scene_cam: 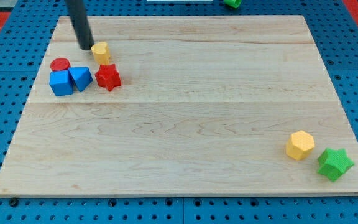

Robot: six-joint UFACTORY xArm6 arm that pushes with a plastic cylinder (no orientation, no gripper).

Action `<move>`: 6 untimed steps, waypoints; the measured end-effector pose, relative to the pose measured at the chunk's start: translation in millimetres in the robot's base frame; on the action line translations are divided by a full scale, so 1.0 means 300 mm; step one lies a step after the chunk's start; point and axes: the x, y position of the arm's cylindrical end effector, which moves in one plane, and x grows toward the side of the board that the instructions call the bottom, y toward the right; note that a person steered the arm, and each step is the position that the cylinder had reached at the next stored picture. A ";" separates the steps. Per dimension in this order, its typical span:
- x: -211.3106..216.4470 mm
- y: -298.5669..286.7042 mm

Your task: Move the yellow heart closer to the yellow hexagon

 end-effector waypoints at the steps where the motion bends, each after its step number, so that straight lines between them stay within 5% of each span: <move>1: 0.059 0.085; 3: 0.063 0.533; 5: 0.013 0.539; 6: 0.149 0.788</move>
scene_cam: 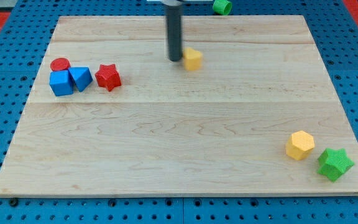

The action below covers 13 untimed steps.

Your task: Move the yellow heart closer to the yellow hexagon

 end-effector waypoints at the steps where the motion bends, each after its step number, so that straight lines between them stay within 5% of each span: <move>1: 0.083 0.092; 2: 0.084 -0.056; 4: -0.022 0.088; 6: 0.181 0.426; 9: 0.208 0.576; 12: 0.523 0.591; 13: 0.440 0.604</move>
